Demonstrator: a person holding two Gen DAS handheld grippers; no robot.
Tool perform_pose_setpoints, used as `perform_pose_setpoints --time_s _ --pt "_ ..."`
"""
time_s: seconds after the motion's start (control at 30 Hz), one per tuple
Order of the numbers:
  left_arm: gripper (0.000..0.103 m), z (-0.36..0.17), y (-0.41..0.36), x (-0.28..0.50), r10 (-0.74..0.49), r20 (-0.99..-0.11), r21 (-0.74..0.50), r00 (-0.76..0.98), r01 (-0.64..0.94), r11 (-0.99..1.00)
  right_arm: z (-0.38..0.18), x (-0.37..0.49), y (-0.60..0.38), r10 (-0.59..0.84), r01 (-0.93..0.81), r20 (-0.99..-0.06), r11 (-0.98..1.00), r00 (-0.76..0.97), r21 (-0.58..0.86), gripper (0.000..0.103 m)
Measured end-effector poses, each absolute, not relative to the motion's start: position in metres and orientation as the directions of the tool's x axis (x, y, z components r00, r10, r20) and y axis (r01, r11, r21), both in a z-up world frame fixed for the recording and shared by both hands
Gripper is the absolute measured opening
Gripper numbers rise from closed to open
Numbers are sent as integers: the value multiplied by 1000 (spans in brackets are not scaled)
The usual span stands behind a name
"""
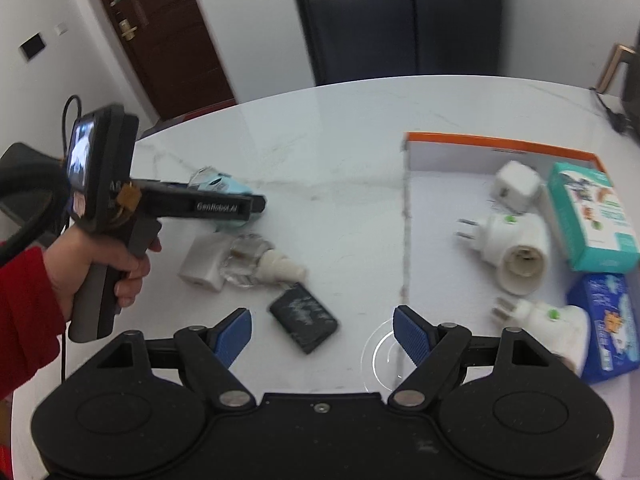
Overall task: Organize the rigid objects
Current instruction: 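Grasp the light-blue toothpick jar with the left gripper while the right reaches the white charger, then grasp the white USB charger with the right gripper while the left holds the jar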
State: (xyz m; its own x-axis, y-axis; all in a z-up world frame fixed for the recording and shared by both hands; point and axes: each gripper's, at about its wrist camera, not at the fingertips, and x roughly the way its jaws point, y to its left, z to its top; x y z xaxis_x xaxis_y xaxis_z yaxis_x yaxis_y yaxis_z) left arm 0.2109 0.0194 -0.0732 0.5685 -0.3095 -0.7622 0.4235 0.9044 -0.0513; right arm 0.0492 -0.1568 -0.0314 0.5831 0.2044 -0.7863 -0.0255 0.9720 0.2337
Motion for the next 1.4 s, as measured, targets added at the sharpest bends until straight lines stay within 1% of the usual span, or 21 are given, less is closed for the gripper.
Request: perform_pose_setpoints --time_s 0.13,0.27,0.47,0.53,0.67,0.77,0.8,0.83,0.87,0.9,0.93,1.1,1.4 --pt "80 -65 49 200 -283 -765 -79 578 353 932 -33 59 -132 263 -121 -774 964 576 238 92" --pt "80 -46 78 186 -229 -760 -83 608 258 963 -35 74 -103 317 -216 -761 948 565 234 92" --pt "80 -24 119 143 -185 -742 -112 645 154 982 -44 98 -60 380 -292 -759 921 528 258 92" --pt "80 -19 128 129 -170 -737 -123 654 118 985 -52 106 -48 397 -293 -767 914 504 280 92" --pt "80 -12 143 109 -158 -732 -154 663 65 986 -68 122 -39 328 -199 -797 944 507 262 90" --pt "80 -9 146 99 -153 -729 -177 667 33 984 -77 135 -36 296 -156 -814 955 499 252 83" --pt "80 -10 146 99 -153 -728 -182 668 27 983 -78 137 -34 278 -153 -813 960 511 232 74" --pt "80 -9 145 97 -150 -730 -182 667 22 983 -78 140 -31 258 -153 -813 966 522 208 69" --pt "80 -9 146 97 -146 -731 -182 667 16 983 -78 142 -28 237 -151 -814 971 530 184 59" --pt "80 -8 146 95 -144 -731 -182 666 13 983 -77 143 -26 220 -150 -818 975 531 165 53" --pt "80 -9 143 97 -145 -733 -184 665 11 983 -77 143 -25 209 -151 -821 977 531 151 52" --pt "80 -4 134 93 -123 -736 -168 666 -3 986 -70 128 -20 189 -143 -811 981 554 131 50" --pt "80 10 121 81 -83 -725 -137 684 -25 990 -33 103 -27 184 -151 -789 982 587 116 50"
